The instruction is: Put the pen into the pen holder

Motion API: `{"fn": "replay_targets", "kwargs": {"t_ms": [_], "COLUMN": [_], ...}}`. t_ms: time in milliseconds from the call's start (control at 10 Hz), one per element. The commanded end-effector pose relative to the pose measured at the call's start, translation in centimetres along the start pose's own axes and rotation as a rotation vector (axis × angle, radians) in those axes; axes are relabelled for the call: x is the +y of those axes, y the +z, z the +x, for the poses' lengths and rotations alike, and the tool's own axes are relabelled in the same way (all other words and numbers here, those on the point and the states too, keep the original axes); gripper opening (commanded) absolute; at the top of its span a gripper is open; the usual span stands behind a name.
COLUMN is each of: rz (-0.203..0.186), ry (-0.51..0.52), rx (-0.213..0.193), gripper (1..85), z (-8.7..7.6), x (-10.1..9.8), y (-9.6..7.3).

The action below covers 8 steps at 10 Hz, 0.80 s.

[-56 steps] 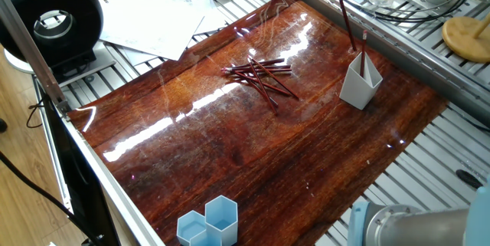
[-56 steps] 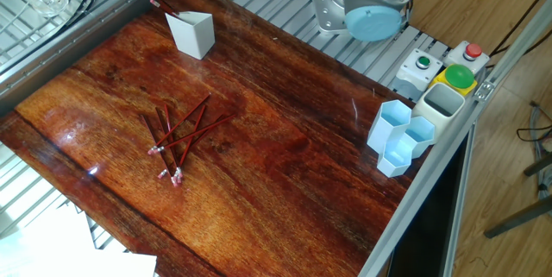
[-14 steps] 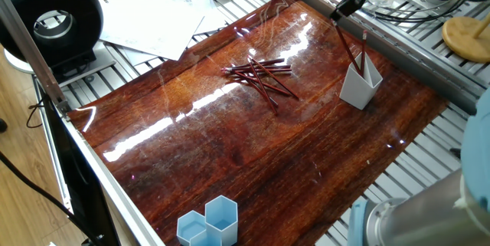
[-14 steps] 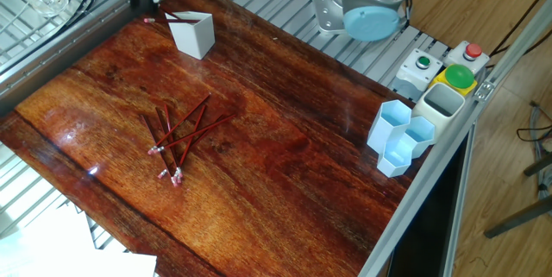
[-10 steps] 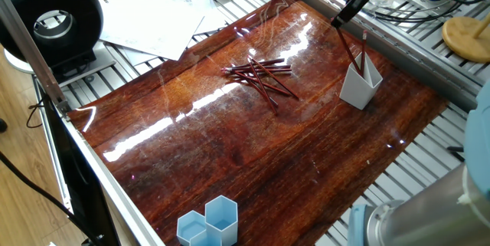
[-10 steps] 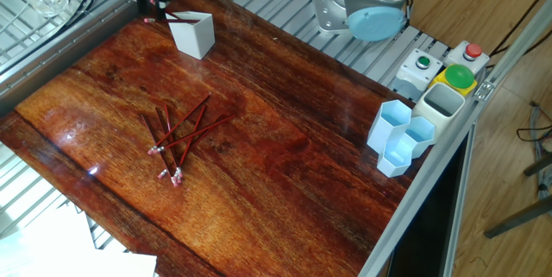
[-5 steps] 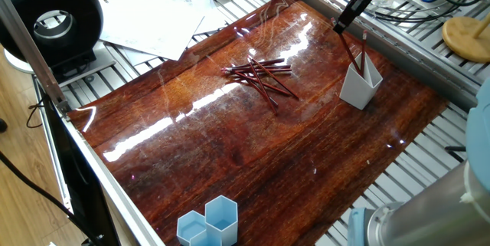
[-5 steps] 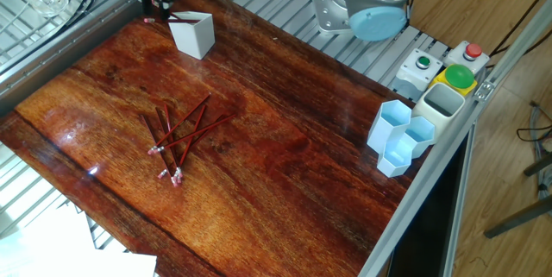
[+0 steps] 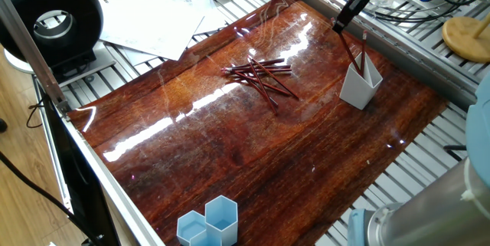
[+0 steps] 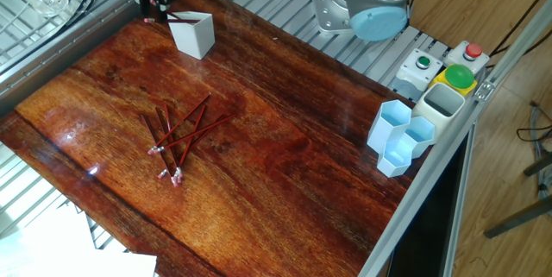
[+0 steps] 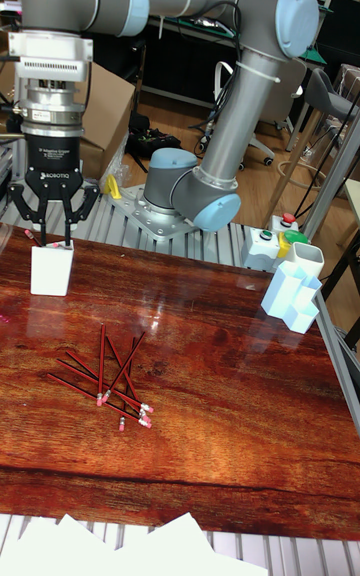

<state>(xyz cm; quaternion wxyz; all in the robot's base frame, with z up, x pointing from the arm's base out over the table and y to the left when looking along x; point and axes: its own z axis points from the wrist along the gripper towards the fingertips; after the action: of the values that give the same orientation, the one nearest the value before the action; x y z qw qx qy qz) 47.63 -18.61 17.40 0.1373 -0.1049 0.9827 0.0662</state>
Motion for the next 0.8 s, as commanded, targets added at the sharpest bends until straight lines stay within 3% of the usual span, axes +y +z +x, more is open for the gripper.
{"fn": "replay_targets", "kwargs": {"t_ms": [0,400,700], "rz": [-0.002,0.014,0.038], "ry": [0.016,0.036,0.098], "rx": [-0.011,-0.009,0.021], "gripper": [36.0,32.3,11.0], "z": [-0.77,-1.19,-0.58], "x": [0.26,-0.06,-0.18], "y": [0.22,0.49,-0.22]}}
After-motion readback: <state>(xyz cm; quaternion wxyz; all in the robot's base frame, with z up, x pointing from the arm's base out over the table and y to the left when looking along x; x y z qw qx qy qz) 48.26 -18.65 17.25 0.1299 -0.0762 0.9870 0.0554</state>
